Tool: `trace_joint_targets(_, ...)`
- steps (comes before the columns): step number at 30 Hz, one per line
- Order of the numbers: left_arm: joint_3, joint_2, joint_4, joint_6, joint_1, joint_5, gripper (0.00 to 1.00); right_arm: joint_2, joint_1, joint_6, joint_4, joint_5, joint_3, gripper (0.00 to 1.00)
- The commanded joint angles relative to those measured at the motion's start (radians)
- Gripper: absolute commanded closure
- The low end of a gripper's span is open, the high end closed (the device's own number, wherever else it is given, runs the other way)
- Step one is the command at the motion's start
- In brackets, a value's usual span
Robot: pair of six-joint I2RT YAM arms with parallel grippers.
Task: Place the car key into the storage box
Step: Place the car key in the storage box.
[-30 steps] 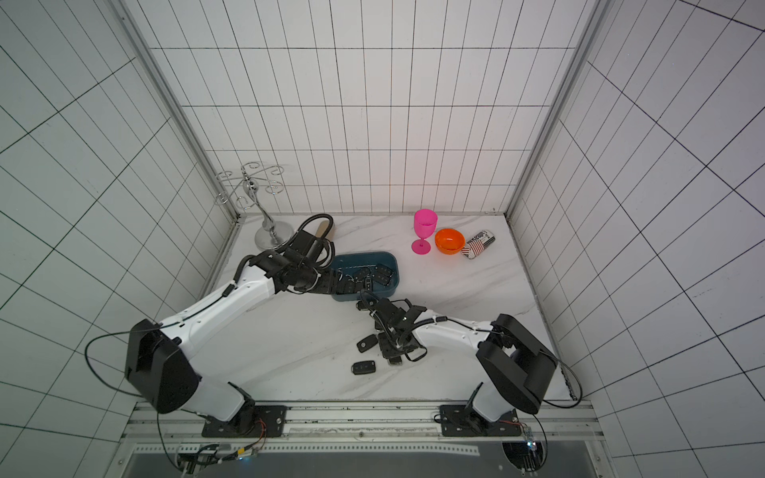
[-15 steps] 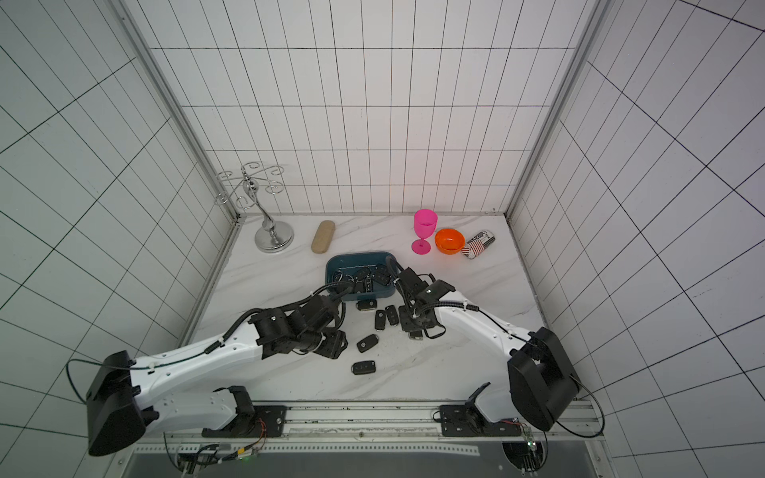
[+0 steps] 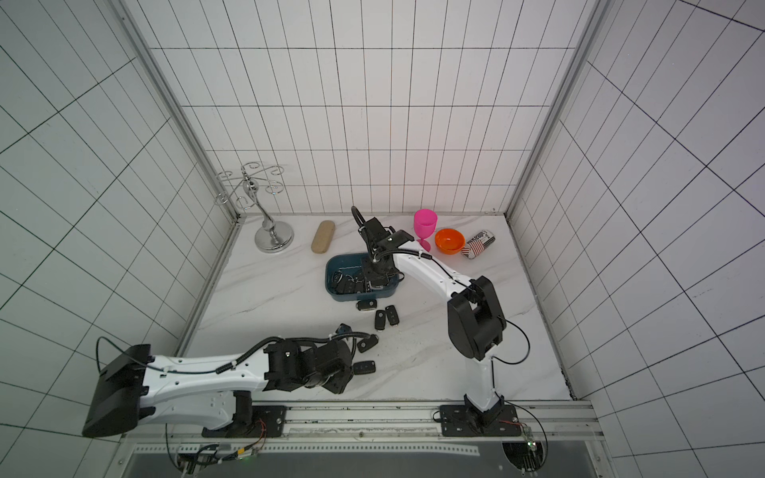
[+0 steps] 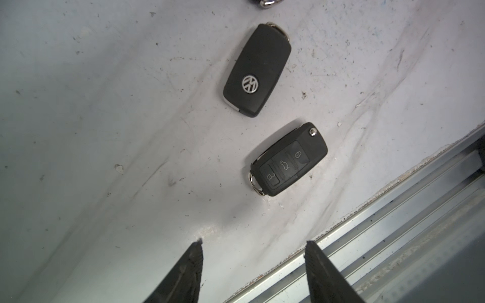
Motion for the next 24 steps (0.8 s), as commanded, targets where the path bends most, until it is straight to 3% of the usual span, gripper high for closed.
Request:
trace_joint_targets(1,-0.007,0.028,0.060,-0.029,-0.020,-0.034,0.40,0.079,-0.008,-0.022,-0.023,-0.026,0.119,0.64)
trace_joint_targets(11,0.022,0.109,0.085,-0.012,-0.048,-0.024,0.40,0.239,-0.014,-0.009,-0.014,-0.033,0.230,0.64)
trace_joint_targets(24,0.155,0.285,0.007,0.189,-0.060,-0.070,0.36,0.302,-0.036,-0.032,-0.048,-0.074,0.287,0.57)
